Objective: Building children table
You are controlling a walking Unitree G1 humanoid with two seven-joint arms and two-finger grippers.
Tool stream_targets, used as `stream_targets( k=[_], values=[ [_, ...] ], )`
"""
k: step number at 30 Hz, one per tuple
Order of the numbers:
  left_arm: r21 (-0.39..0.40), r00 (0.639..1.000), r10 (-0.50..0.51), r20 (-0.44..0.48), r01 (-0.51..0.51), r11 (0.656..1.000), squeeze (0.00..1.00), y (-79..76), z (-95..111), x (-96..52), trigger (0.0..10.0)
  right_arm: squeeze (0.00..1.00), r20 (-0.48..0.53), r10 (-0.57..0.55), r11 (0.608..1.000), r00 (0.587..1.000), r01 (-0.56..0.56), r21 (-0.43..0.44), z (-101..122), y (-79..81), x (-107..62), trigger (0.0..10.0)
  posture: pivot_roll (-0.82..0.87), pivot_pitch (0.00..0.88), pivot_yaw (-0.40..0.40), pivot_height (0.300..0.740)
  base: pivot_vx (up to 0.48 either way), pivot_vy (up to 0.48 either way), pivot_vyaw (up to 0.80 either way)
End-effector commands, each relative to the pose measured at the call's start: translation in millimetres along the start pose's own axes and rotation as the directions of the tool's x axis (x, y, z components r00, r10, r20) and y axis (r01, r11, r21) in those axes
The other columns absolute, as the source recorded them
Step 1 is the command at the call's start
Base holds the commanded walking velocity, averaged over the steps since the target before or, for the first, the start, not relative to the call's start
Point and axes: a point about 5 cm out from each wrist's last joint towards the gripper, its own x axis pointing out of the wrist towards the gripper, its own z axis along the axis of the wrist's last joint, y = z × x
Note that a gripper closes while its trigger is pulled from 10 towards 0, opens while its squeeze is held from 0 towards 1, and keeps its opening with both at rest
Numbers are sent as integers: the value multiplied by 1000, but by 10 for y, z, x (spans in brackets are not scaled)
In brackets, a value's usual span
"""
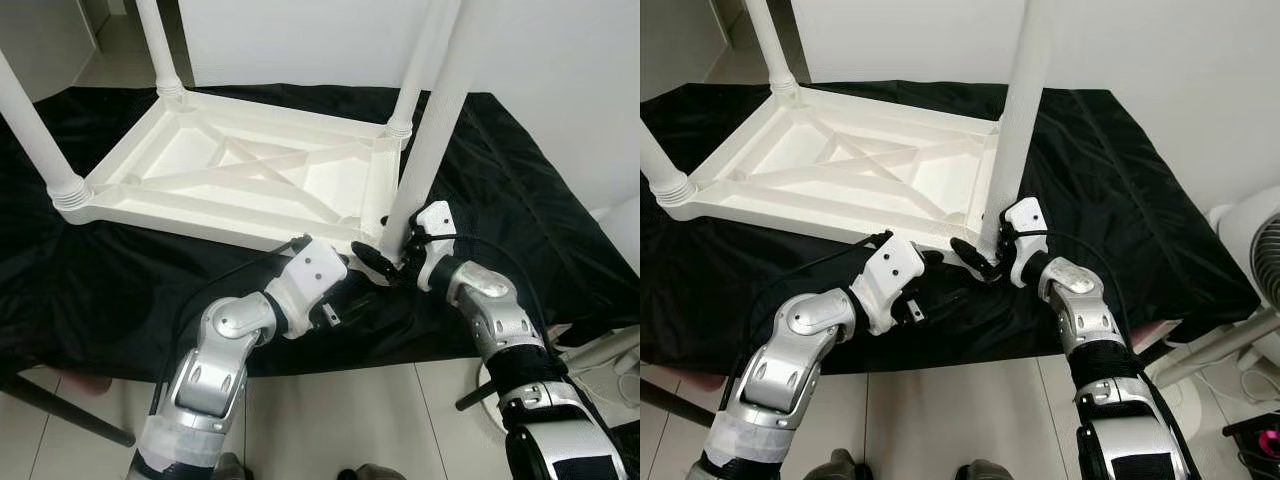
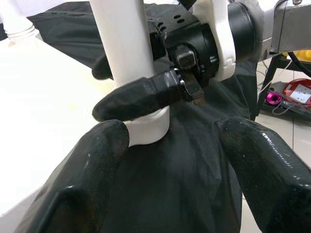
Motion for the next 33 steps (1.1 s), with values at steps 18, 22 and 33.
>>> stream_targets(
  k=[18, 22, 33],
  values=[
    [-2, 991, 132, -12, -132, 991, 0, 37, -15, 5, 10000, 0, -53, -80, 997, 995, 80, -3, -140, 56, -9, 10000, -85, 43, -36, 740, 0, 0, 0],
    [-5, 991, 136, -13, -136, 991, 0, 36, -23, 7, 10000, 0, -54, -176, 984, 983, 177, 13, -137, 90, 9, 10000, -89, 33, -45, 740, 0, 0, 0],
    [2, 986, 163, -16, -163, 987, 0, 90, -35, 25, 10000, 0, -77, -471, 870, 879, 477, 126, -129, 231, 12, 10000, -88, 16, -51, 740, 0, 0, 0]
  ],
)
